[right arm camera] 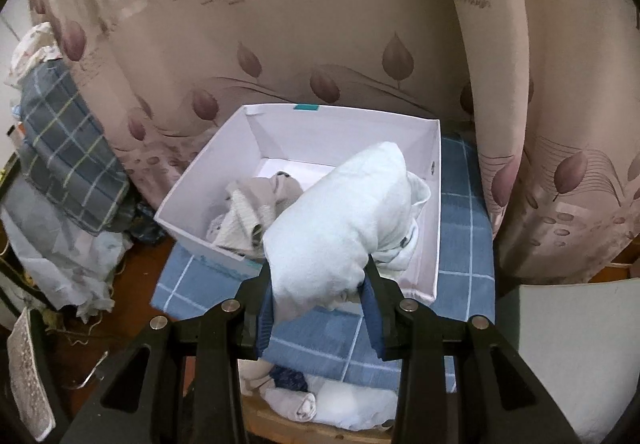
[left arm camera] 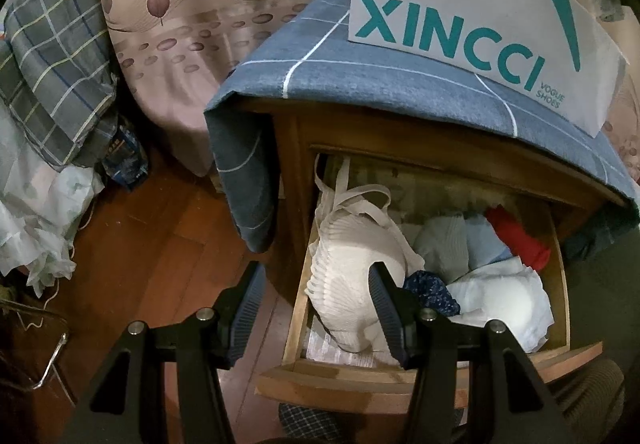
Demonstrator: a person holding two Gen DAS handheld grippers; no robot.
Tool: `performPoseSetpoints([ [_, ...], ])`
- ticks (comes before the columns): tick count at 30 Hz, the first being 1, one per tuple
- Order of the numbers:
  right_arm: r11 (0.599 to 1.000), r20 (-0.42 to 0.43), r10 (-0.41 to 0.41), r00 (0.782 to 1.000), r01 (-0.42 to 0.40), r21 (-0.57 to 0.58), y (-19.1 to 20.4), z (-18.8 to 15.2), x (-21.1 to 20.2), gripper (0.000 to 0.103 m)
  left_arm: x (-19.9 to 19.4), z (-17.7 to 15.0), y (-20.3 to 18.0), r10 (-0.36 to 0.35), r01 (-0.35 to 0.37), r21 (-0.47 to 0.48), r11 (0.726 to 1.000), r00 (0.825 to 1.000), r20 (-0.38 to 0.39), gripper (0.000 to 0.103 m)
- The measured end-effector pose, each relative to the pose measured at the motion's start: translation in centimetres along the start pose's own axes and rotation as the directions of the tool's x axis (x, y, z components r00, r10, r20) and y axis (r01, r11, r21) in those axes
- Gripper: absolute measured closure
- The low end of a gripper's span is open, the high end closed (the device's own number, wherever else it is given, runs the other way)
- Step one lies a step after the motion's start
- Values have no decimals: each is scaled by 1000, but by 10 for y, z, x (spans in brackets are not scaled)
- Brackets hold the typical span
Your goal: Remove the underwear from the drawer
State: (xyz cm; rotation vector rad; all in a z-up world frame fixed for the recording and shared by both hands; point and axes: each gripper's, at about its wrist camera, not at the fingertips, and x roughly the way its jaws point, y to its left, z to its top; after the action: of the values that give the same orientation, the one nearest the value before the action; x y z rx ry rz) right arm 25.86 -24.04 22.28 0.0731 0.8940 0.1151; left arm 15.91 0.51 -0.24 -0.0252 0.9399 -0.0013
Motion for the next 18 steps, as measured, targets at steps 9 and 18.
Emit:
performPoseSetpoints([
  [9, 999, -80, -39, 996, 40, 4, -1, 24, 47, 67, 2, 2, 11, -38, 38, -64, 997, 999, -3, 48],
  [18, 996, -167, -80, 983, 84, 19, -1, 26, 92, 63, 3, 2, 15, -53, 53, -84, 995, 999, -4, 48],
])
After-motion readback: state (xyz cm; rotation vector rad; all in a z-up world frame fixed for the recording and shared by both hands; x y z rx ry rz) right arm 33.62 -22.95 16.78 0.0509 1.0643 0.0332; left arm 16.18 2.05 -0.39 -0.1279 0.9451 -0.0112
